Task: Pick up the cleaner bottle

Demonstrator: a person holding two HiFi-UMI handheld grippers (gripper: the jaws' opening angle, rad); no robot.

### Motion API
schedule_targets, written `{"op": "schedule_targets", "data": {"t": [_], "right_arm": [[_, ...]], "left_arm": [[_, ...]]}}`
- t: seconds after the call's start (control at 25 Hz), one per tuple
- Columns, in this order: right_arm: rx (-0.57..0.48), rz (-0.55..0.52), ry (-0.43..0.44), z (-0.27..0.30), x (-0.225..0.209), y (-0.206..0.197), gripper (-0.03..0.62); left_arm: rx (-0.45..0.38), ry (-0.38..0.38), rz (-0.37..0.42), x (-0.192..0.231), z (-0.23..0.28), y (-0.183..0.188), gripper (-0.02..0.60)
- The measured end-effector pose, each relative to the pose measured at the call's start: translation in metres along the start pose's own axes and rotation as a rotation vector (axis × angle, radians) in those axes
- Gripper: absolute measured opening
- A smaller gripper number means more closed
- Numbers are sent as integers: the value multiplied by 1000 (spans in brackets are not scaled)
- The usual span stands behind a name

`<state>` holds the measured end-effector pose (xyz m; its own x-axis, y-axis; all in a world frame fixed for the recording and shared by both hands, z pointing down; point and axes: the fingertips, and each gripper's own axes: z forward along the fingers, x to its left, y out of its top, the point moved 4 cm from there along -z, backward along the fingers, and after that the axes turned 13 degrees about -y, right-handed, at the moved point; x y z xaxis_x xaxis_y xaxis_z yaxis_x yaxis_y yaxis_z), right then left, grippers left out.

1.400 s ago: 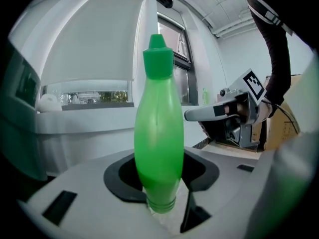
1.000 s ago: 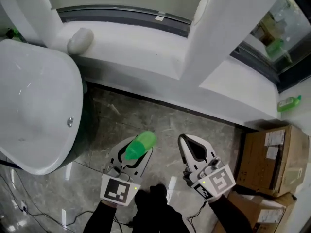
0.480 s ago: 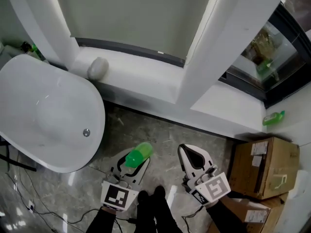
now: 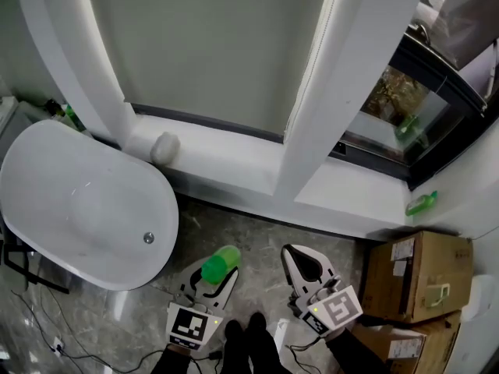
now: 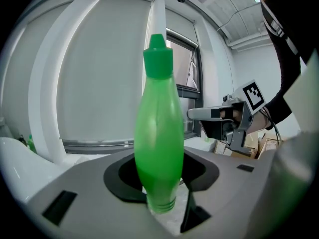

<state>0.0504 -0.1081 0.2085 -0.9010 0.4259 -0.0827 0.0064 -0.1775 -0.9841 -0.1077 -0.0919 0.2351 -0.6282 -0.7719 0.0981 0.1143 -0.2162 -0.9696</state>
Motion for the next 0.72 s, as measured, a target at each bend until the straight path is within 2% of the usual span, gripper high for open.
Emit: {"op": "schedule_targets", "data": {"t": [0.56, 0.72], "right_arm": [[-47, -27, 16, -48, 10, 58, 2], [-61, -34, 21, -59, 14, 67, 2]], "left_arm": [[-13, 32, -57, -39, -32, 61, 189], [-26, 33, -38, -46, -39, 69, 189]]}}
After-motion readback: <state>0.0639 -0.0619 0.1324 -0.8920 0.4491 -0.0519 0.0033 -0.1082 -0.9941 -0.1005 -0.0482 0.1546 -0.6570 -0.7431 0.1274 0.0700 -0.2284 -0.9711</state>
